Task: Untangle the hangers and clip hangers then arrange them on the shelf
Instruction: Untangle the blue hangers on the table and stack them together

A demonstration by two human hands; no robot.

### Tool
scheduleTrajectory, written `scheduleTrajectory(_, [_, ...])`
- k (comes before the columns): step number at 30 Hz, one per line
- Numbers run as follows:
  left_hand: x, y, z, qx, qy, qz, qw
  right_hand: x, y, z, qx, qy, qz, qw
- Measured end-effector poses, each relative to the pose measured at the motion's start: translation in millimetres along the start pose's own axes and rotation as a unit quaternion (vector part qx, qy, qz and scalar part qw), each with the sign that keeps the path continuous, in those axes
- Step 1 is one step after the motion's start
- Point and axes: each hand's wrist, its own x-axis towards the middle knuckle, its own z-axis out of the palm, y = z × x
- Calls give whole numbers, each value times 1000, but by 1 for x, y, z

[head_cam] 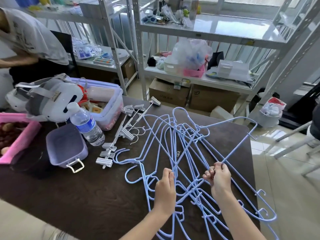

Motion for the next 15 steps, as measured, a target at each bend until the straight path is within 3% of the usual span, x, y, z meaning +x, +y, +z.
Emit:
scheduleTrajectory(5, [7, 2, -1, 2, -6, 8, 1000, -2, -3, -5, 16, -26, 2, 1000])
scheduleTrajectory(8, [24, 5, -22, 24, -4, 44, 999, 5, -18, -18, 97, -19, 6, 995])
scheduleTrajectory(12, [74, 5, -81, 184, -42, 88, 978, 14, -47, -56, 245, 48, 55, 967])
scheduleTrajectory(15, [108, 15, -109, 305, -88, 122, 940, 0, -34, -75, 242, 29, 101, 965])
